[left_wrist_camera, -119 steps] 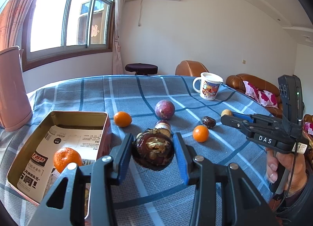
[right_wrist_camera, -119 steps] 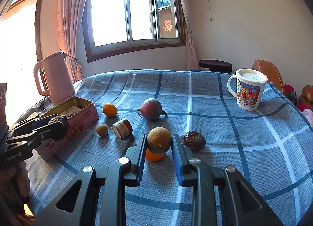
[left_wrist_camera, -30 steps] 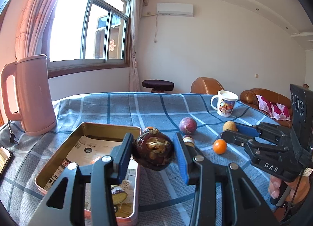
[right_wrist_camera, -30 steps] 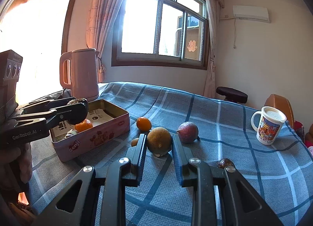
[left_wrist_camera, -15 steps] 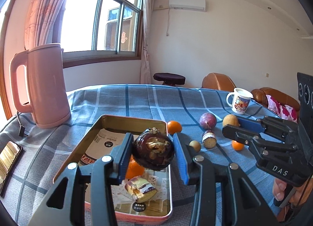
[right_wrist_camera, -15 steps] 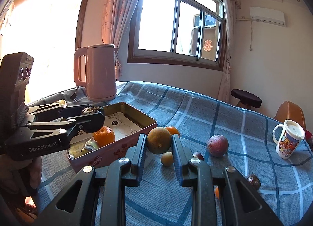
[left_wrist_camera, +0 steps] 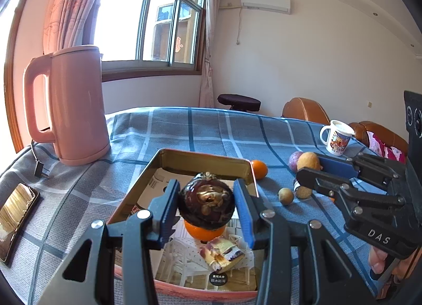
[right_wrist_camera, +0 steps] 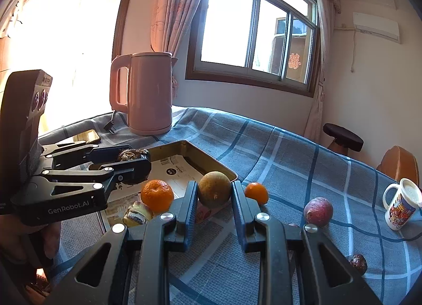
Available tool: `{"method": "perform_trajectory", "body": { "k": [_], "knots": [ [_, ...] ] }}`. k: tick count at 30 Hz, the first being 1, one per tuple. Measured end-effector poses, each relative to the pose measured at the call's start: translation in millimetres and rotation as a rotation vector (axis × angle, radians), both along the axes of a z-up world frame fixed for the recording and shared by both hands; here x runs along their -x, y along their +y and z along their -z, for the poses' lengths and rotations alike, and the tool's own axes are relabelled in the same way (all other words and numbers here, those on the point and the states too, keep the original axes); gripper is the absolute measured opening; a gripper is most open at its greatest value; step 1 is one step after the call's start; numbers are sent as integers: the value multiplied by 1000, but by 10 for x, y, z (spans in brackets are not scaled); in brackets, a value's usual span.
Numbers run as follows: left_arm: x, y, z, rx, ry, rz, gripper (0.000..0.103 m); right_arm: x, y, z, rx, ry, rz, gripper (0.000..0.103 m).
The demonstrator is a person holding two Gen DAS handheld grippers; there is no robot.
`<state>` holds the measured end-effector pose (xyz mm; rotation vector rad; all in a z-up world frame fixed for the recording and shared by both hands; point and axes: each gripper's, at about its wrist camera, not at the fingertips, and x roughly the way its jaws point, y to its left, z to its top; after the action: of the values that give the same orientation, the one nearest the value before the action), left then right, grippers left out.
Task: Organize fruits
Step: 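Lower the dark fruit into the tin with left tool while right tool lowers the brown fruit, then open both tools to release the fruits inside the tin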
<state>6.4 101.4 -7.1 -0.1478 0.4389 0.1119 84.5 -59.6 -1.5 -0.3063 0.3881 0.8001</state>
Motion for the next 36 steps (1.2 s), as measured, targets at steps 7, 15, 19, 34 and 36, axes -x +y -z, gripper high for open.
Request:
{"method": "perform_trajectory", "body": {
  "k": [7,15,19,34,36],
  "knots": [
    [-10,97,21,-8,19,-12,44,-34,166,46,16,13,-21,28],
    [-61,256,38,-3,41,-33,44,-44,347,124,33,32,-42,28],
    [-111,342,79,8,67,-41,44,-68,448,184,46,48,-50,28],
    [-283,376,180,11,167,-48,44,-106,618,314,81,86,-60,28],
    [-303,386,199,18,181,-44,44,-124,638,332,90,97,-58,28]
  ]
}}
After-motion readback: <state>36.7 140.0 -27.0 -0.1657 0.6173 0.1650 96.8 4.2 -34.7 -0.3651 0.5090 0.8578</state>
